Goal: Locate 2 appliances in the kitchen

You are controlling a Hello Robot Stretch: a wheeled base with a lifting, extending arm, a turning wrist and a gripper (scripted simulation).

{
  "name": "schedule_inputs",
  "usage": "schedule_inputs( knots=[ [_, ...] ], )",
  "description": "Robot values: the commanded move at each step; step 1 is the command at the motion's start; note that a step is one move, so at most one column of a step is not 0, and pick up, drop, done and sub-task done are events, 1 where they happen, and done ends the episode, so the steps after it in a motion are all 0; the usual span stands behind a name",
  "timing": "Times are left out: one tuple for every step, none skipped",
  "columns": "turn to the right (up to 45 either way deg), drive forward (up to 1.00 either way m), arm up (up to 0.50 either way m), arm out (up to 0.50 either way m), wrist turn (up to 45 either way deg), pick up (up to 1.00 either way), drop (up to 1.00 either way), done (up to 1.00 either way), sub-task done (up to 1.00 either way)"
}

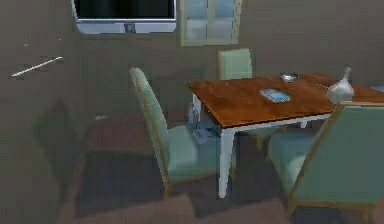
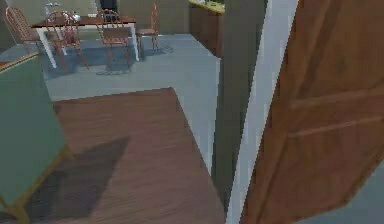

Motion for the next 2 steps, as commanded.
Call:
schedule_inputs(
  knots=[
    [45.0,0.00,0.00,0.00,0.0,0.00,0.00,0.00,0.00],
    [27.0,0.00,0.00,0.00,0.0,0.00,0.00,0.00,0.00]
  ],
)
